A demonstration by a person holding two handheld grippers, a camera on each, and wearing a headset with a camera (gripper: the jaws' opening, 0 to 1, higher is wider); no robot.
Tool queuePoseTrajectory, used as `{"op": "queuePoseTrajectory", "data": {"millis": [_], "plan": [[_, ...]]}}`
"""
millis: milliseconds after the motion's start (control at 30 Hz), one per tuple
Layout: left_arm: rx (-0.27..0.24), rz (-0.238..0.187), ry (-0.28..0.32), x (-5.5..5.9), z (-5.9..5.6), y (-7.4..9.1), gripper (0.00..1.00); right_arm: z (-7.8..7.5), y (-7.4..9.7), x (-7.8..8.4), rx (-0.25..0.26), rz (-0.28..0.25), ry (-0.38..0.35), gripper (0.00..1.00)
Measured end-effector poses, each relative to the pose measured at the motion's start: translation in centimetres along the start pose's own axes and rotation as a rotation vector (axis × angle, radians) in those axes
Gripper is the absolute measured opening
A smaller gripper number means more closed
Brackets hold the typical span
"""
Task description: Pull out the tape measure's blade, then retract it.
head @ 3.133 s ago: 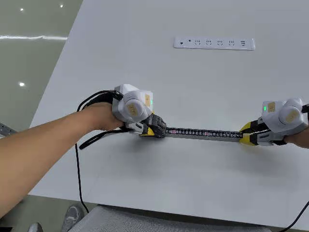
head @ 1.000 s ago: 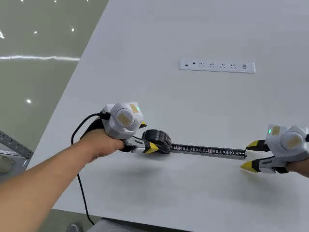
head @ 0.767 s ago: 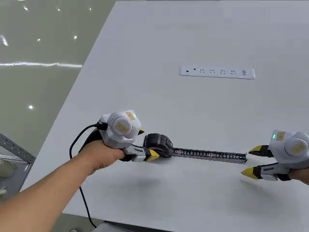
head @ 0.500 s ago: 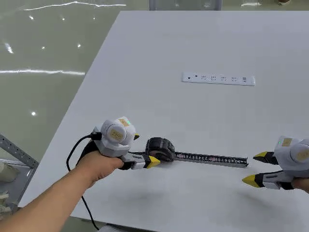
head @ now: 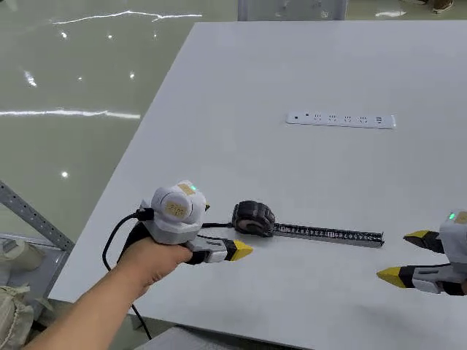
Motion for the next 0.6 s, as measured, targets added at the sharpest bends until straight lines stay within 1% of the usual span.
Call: {"op": "queuePoseTrajectory", "data": {"millis": [100,167,233,300,367,433,533,600], "plan": [[-0.016,-0.004,0.005,0.1,-0.1,0.6,0.74,0.4,0.7,-0.4,0.01,-0.018,-0.022,0.6],[-0.033,-0.013,0.02,0.0,-0.2,1.1,0.76,0.6,1.2,-0.6,0.018,-0.027,-0.032,0.63],[-0.038,-0.02,0.022,-0.1,-0.2,1.5,0.77,0.8,1.8,-0.7,0.023,-0.031,-0.037,0.65],[-0.049,-0.025,0.025,-0.3,-0.2,2.0,0.79,1.0,2.4,-0.9,0.03,-0.036,-0.038,0.65],[-0.048,-0.028,0.033,-0.3,-0.3,2.3,0.79,1.1,2.9,-1.0,0.039,-0.043,-0.047,0.67],[-0.062,-0.031,0.038,-0.5,-0.2,2.6,0.81,1.4,3.4,-1.2,0.045,-0.045,-0.053,0.69],[-0.07,-0.036,0.043,-0.8,-0.5,3.1,0.82,1.7,4.1,-1.3,0.054,-0.049,-0.068,0.71],[-0.068,-0.031,0.042,-0.8,-0.7,3.4,0.83,2.2,4.6,-1.4,0.057,-0.048,-0.076,0.72]]}}
Point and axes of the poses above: the centre of the closed fingertips' face, and the gripper's own axes: y roughly backward along the fingers, z roughly to its left, x roughly out of its underside, the point moved 1 cm from there along y, roughly backward along the fingers, and after that the axes turned 13 degrees about -z, right-handed, at the moved point
